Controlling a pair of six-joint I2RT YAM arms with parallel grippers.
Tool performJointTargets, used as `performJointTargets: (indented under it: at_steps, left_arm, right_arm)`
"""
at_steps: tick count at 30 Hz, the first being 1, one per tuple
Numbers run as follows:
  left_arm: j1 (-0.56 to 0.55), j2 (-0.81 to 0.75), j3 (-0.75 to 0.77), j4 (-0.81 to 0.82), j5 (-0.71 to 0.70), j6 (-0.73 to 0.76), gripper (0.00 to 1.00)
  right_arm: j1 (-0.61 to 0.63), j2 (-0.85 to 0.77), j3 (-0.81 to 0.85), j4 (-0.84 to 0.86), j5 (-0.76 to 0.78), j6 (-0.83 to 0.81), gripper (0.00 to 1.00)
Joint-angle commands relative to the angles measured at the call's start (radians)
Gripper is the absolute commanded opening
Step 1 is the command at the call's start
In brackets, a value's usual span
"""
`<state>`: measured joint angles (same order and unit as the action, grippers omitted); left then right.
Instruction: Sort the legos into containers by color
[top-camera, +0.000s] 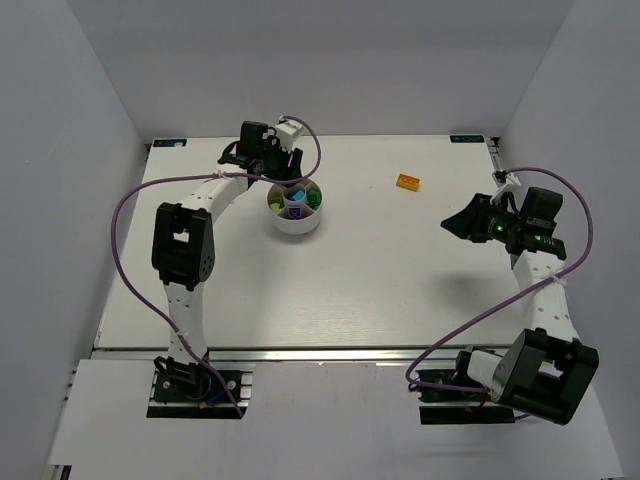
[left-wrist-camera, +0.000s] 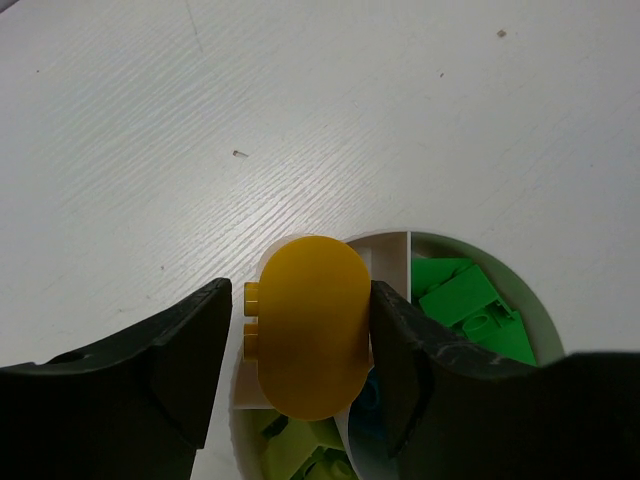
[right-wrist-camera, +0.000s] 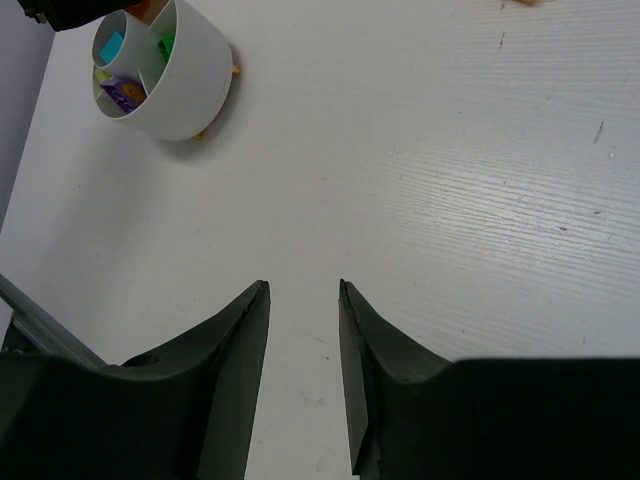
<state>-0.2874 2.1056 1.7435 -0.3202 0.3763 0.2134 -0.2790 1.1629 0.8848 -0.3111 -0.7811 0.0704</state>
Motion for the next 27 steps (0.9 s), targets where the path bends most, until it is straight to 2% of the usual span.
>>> performJointTargets:
  at_steps: [1,13,27]
  left_arm:
    - [0.001,-0.053,0.014,-0.022,0.015,0.003,0.68]
    - [0.001,-0.079,0.025,-0.011,-0.033,-0.016,0.71]
    - [0.001,-0.11,0.054,-0.003,-0.004,-0.043,0.75]
  right_arm:
    - [0.008,-0.017,-0.01,0.036,-0.01,-0.014,0.4]
    - [0.011,-0.011,-0.015,0.037,-0.014,-0.02,0.4]
    - [0.015,-0.009,-0.017,0.041,-0.01,-0.02,0.41]
